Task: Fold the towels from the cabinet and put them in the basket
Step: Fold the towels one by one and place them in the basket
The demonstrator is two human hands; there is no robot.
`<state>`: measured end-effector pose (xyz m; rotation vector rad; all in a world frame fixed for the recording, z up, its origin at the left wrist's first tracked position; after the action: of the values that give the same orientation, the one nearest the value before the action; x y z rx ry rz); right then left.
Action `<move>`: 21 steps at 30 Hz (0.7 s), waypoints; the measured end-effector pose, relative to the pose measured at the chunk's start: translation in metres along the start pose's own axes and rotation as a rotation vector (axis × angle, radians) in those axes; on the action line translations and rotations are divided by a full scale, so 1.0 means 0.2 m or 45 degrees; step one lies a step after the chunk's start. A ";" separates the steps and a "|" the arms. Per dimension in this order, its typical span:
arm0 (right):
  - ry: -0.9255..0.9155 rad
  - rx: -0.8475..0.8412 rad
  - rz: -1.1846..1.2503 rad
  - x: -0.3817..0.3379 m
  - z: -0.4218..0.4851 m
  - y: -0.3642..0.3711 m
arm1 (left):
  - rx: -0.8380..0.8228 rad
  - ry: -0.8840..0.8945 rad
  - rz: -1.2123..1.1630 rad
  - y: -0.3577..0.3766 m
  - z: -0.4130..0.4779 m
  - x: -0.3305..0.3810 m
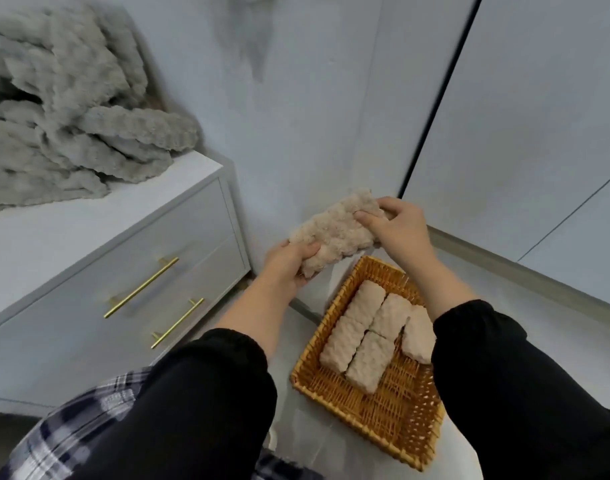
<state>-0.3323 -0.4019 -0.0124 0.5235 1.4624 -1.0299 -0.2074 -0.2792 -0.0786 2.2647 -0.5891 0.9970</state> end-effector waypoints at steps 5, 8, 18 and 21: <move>0.574 0.127 0.836 0.44 -0.01 -0.04 | -0.040 -0.259 0.086 0.10 0.10 -0.26; 0.955 0.057 1.401 0.64 -0.05 0.04 | 0.015 -0.314 0.022 0.16 0.18 -0.38; 1.093 0.383 1.173 1.19 -0.09 -0.07 | -0.096 -0.136 0.968 0.11 0.50 -0.61; 1.209 0.534 0.795 1.39 -0.18 -0.18 | -0.048 0.103 1.595 0.00 0.60 -0.60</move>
<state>-0.4327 -0.4589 -0.2704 1.8246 1.6781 -0.5674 -0.2211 -0.3399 -0.2359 1.6506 -2.0601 1.5419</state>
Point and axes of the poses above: each hand's wrist, its own z-axis towards the middle knuckle, its own y-axis out of the palm, x = y × z, the point moved 4 cm from there along z, towards the middle knuckle, and after that the axes turned 4 degrees about z, right-handed, at the moved point
